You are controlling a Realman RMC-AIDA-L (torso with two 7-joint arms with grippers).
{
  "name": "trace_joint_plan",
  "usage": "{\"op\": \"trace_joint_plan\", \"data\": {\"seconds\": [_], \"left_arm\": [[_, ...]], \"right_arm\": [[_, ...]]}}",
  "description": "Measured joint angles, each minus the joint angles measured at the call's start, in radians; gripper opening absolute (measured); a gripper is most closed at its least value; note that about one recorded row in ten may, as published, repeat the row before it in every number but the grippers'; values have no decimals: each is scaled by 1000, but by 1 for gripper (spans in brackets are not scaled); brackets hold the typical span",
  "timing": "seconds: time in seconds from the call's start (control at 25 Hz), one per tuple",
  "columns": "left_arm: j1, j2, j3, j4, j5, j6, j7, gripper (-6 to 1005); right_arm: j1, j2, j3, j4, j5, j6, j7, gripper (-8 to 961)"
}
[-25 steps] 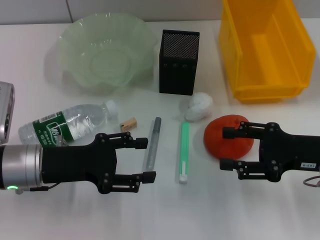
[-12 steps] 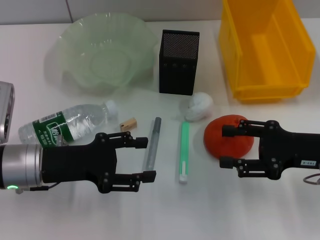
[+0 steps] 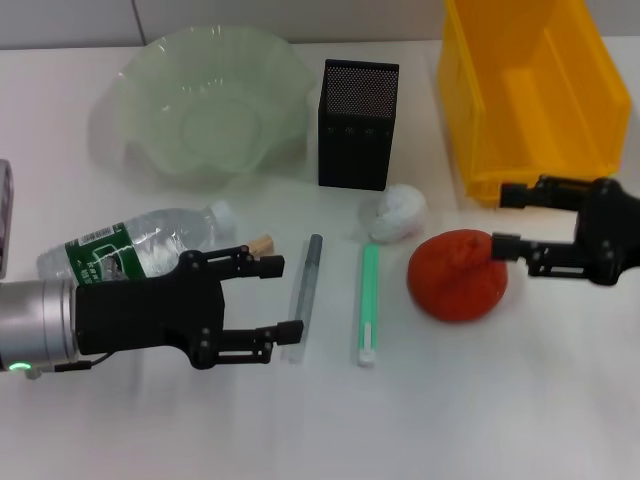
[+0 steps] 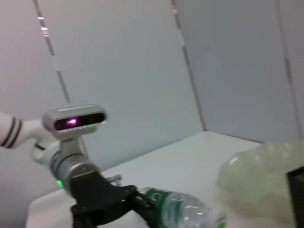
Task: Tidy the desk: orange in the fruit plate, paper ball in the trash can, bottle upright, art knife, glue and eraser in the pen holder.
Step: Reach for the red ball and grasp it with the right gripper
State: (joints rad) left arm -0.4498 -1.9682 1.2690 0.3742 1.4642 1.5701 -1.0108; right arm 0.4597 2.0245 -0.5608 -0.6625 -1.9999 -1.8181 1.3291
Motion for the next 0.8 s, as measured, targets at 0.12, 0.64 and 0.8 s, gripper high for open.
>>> {"op": "trace_joint_plan", "data": {"seconds": [0.12, 0.64, 0.8], "left_arm": [[0, 2, -5, 0, 1, 0, 0, 755], [-6, 6, -7, 2, 3, -16, 23, 745], [-6, 4, -4, 2, 4, -17, 27, 742]], "right_arm": [[12, -10, 0, -21, -9, 23, 54, 752], [50, -21, -11, -21, -132, 148, 121, 752], [53, -21, -34, -8, -143, 180, 107, 752]]}}
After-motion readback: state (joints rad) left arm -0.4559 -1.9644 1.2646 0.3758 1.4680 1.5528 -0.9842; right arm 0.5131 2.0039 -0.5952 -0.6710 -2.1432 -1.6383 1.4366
